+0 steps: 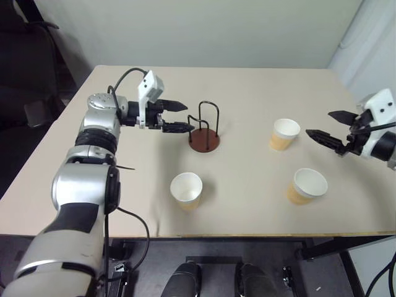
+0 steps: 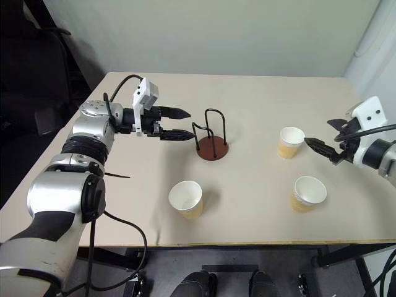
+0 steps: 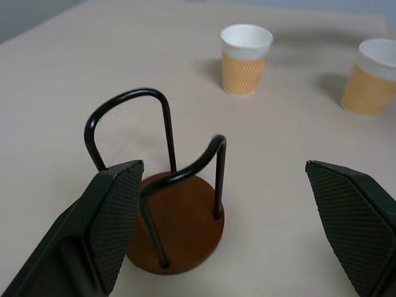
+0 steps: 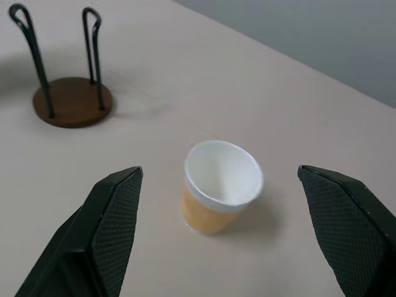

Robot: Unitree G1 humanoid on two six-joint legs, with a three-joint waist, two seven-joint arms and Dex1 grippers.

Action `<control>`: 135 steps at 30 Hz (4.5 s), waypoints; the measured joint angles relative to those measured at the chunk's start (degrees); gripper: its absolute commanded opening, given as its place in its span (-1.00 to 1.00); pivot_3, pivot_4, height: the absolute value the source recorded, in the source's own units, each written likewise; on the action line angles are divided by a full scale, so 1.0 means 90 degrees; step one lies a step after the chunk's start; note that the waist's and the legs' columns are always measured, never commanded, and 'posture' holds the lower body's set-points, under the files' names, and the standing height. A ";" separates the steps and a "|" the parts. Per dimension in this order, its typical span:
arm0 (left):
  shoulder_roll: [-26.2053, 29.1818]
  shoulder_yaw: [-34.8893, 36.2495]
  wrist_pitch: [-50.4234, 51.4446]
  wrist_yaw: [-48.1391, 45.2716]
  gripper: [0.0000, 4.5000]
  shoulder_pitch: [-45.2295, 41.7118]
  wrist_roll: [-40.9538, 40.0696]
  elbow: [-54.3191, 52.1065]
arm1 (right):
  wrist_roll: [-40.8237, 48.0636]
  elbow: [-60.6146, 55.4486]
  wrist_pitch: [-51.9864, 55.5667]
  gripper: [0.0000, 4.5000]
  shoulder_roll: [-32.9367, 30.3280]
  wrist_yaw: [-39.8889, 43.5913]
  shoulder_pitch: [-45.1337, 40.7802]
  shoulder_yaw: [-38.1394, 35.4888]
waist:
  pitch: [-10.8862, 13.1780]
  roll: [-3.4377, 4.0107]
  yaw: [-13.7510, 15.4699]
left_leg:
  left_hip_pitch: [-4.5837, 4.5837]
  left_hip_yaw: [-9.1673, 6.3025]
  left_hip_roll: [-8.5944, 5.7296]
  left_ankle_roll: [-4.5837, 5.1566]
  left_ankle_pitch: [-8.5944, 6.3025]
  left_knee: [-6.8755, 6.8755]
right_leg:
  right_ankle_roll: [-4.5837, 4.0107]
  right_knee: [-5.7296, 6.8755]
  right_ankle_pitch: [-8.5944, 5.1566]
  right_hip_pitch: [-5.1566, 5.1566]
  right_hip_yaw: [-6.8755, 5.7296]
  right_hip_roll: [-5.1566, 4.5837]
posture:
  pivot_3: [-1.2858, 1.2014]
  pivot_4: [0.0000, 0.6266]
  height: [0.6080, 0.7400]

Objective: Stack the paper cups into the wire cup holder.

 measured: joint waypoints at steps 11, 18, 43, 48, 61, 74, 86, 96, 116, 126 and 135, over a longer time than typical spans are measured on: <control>0.0217 0.0097 -0.0173 0.0600 1.00 0.0104 0.0011 0.0029 | 0.0053 0.0037 0.0076 0.81 -0.0002 -0.0020 -0.0077 0.0086 | 0.0000 0.0001 -0.0007 | 0.0001 0.0007 -0.0001 0.0008 0.0001 0.0004 | 0.0007 0.0001 0.0001 -0.0001 0.0007 -0.0002 | 0.03 -0.52 1.00; 0.0201 0.0047 -0.0340 0.0738 1.00 0.0470 0.0130 0.0022 | -0.0027 0.0344 -0.0141 0.81 -0.0002 0.0032 -0.0389 0.0362 | 0.0000 0.0000 0.0004 | 0.0001 0.0007 -0.0003 0.0010 0.0004 0.0006 | 0.0007 0.0004 0.0002 0.0001 0.0001 0.0003 | 0.03 -0.52 1.00; -0.0838 -0.0008 -0.1248 0.2526 1.00 0.0639 0.0492 0.0133 | -0.0111 0.0285 -0.0275 0.81 0.0235 -0.0172 -0.0348 0.0574 | 0.0001 0.0000 0.0038 | 0.0004 0.0012 -0.0005 0.0015 0.0010 0.0013 | 0.0020 0.0006 0.0012 0.0007 0.0005 -0.0008 | 0.03 -0.52 1.00; -0.0852 -0.0001 -0.1226 0.2674 1.00 0.0678 0.0492 0.0143 | -0.0112 0.0282 -0.0271 0.81 0.0232 -0.0181 -0.0337 0.0560 | 0.0001 0.0000 0.0035 | 0.0005 0.0012 -0.0005 0.0014 0.0011 0.0012 | 0.0020 0.0007 0.0012 0.0007 0.0005 -0.0007 | 0.03 -0.52 1.00; -0.1037 0.0018 -0.1267 0.3599 1.00 0.0733 0.0520 0.0234 | -0.0113 0.0283 -0.0271 0.81 0.0233 -0.0197 -0.0338 0.0560 | 0.0001 0.0000 0.0037 | 0.0006 0.0013 -0.0006 0.0011 0.0014 0.0014 | 0.0022 0.0008 0.0014 0.0008 0.0005 -0.0007 | 0.03 -0.52 1.00; -0.1353 0.0078 -0.1075 0.4117 0.41 0.0783 0.0517 0.0323 | -0.0112 0.0280 -0.0271 0.82 0.0232 -0.0242 -0.0329 0.0553 | 0.0001 0.0000 0.0040 | 0.0007 0.0014 -0.0006 0.0011 0.0017 0.0014 | 0.0024 0.0009 0.0017 0.0010 0.0005 -0.0007 | 0.03 -0.52 1.00; -0.1564 0.0146 -0.0944 0.4056 -0.99 0.0934 0.0427 0.0319 | -0.0108 0.0231 -0.0277 0.82 0.0251 -0.0321 -0.0209 0.0508 | 0.0001 0.0000 0.0045 | 0.0014 0.0016 -0.0007 0.0009 0.0029 0.0014 | 0.0024 0.0013 0.0021 0.0014 0.0006 -0.0006 | 0.03 -0.52 1.00; -0.1551 0.0162 -0.0881 0.3724 -0.99 0.0936 0.0393 0.0319 | -0.0107 0.0175 -0.0278 0.82 0.0251 -0.0368 -0.0163 0.0503 | 0.0001 0.0000 0.0046 | 0.0013 0.0016 -0.0008 0.0010 0.0035 0.0014 | 0.0024 0.0013 0.0024 0.0014 0.0007 -0.0007 | 0.03 -0.52 1.00; -0.2453 0.0112 -0.0670 0.2783 -0.99 0.1079 0.0232 -0.0006 | -0.0097 0.0054 -0.0263 0.82 0.0248 -0.0413 -0.0039 0.0447 | 0.0001 0.0000 0.0069 | 0.0009 0.0017 -0.0009 0.0029 0.0049 0.0015 | 0.0042 0.0009 0.0036 0.0024 0.0011 -0.0009 | 0.03 -0.52 1.00; -0.2511 -0.0176 -0.0527 0.1967 -0.99 0.1274 0.0241 -0.0459 | -0.0089 0.0048 -0.0262 0.82 0.0248 -0.0426 0.0006 0.0444 | 0.0001 0.0000 0.0067 | 0.0013 0.0017 -0.0009 0.0077 0.0034 0.0015 | 0.0043 0.0009 0.0039 0.0028 0.0011 -0.0010 | 0.03 -0.52 1.00; -0.2504 -0.0480 -0.0467 0.1768 -0.33 0.1460 0.0359 -0.0508 | -0.0077 0.0048 -0.0278 0.82 0.0248 -0.0428 0.0036 0.0442 | 0.0001 0.0000 0.0063 | 0.0017 0.0017 -0.0009 0.0087 0.0045 0.0015 | 0.0040 0.0005 0.0050 0.0033 0.0013 -0.0010 | 0.03 -0.52 1.00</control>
